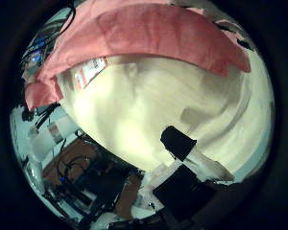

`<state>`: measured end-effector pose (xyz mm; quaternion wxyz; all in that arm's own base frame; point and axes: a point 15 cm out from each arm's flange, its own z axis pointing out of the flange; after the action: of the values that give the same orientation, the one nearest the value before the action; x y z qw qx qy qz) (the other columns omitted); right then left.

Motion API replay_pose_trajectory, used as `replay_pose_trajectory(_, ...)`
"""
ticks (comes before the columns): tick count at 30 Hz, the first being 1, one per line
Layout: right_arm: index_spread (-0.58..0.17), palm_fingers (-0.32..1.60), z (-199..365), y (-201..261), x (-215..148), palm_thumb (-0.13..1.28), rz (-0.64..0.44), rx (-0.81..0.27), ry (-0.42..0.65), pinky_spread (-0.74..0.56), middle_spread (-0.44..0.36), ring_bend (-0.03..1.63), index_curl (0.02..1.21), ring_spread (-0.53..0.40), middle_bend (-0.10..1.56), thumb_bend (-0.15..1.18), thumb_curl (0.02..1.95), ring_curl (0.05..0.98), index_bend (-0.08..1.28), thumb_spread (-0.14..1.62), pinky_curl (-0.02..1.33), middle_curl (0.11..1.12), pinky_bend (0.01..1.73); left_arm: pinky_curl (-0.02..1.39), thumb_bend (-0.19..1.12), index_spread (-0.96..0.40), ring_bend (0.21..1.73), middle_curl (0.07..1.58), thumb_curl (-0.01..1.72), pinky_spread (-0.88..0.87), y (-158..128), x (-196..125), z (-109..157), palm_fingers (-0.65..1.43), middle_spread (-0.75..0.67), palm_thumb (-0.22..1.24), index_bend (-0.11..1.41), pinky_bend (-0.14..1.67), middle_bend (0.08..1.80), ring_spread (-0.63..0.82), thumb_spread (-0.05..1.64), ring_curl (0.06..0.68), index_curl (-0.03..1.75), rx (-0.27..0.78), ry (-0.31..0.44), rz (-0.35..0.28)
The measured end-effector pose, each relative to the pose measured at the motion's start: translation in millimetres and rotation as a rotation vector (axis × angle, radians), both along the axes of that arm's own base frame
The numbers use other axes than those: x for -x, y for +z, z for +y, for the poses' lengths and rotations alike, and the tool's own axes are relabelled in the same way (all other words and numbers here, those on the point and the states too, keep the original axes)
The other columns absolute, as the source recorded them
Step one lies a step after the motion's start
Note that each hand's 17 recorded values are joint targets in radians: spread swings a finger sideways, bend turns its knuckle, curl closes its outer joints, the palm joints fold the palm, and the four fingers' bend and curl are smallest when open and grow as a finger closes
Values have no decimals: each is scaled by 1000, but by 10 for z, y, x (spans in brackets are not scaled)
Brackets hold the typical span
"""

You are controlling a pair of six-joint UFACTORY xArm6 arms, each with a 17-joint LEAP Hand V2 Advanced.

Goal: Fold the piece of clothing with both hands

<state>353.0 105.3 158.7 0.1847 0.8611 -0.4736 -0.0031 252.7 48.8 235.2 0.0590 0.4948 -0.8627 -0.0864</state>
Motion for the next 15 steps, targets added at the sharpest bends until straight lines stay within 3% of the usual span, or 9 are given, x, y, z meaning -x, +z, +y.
replay_pose_trajectory(5,-289,364,13,-69,-32,723,-2,3,-9,-203,-115,744,424,-173,555,-5,380,354,250,987,337,451,621,137,-9,-487,485,604,457,138,3,-9,0,435,-415,757,1187,162,661,-86,1278,205,618,0,1,-2)
replay_pose_trajectory(12,-348,580,18,-54,-312,889,19,64,1,-434,-179,800,454,-278,544,-2,455,375,274,948,337,465,718,139,-10,-487,518,604,453,124,91,-86,-2,457,-416,759,1173,172,644,-111,1278,211,614,-2,3,-21)
replay_pose_trajectory(15,-389,755,28,-29,-378,941,29,79,-2,-558,-217,860,476,-332,563,-4,482,396,290,927,346,485,786,141,-10,-488,518,605,452,115,169,-142,-39,458,-417,760,1169,167,640,-110,1278,211,614,-1,-3,-35)
